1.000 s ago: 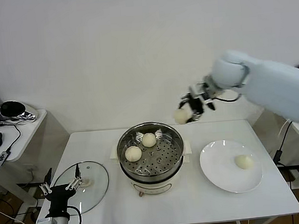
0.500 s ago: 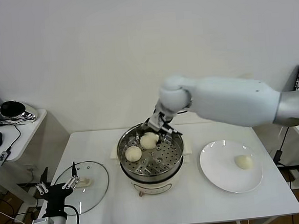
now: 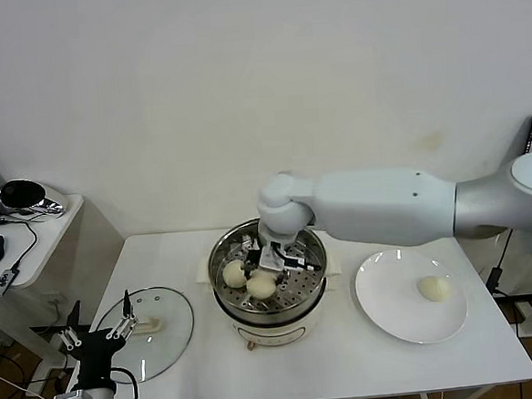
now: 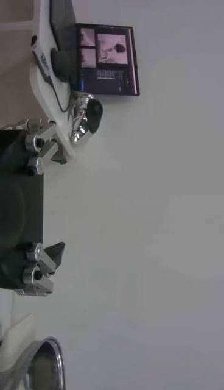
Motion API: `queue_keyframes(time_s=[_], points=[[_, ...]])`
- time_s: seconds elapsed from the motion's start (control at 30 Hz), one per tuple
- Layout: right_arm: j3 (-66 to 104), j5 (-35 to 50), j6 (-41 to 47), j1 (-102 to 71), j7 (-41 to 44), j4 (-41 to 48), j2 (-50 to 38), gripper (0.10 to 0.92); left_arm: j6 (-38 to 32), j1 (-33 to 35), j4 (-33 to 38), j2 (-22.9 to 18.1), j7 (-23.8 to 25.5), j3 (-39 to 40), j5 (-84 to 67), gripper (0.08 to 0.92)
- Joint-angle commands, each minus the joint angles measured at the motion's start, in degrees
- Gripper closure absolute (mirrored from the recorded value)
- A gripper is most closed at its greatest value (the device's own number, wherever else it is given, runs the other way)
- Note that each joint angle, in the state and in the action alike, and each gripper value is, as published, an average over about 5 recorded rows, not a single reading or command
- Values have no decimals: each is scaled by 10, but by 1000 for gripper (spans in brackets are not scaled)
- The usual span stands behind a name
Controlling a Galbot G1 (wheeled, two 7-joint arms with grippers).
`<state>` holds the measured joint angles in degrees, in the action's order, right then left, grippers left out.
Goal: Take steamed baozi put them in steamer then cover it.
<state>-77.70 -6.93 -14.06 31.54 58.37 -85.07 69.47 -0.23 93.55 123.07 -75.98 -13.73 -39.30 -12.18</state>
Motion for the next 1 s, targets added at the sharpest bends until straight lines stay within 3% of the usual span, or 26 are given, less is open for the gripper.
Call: queue_keyframes(time_s=[0.03, 0.23, 0.43, 0.57, 0.67, 0.8, 1.0], points=[[-9, -38, -28, -13, -1, -19, 2, 397, 0, -1, -1, -1, 0, 1, 1, 177], [-9, -34, -28, -13, -5, -26, -6, 382, 0, -3, -3, -2, 0, 5, 2, 177], [7, -27, -29, 15, -5, -30, -35, 243, 1, -5, -4, 0, 0, 5, 1, 177], [29, -2, -7, 48, 6, -29, -67, 206, 1, -8, -6, 4, 1, 5, 1, 177], [46, 38, 52, 74, 26, -33, -107, 203, 2, -10, -7, 6, 1, 7, 1, 177], [50, 115, 214, 102, 48, -59, -180, 203, 2, -12, -7, 12, 2, 9, 1, 177], [42, 172, 398, 104, 18, -111, -306, 203, 2, -16, -11, 23, 3, 11, 1, 177]])
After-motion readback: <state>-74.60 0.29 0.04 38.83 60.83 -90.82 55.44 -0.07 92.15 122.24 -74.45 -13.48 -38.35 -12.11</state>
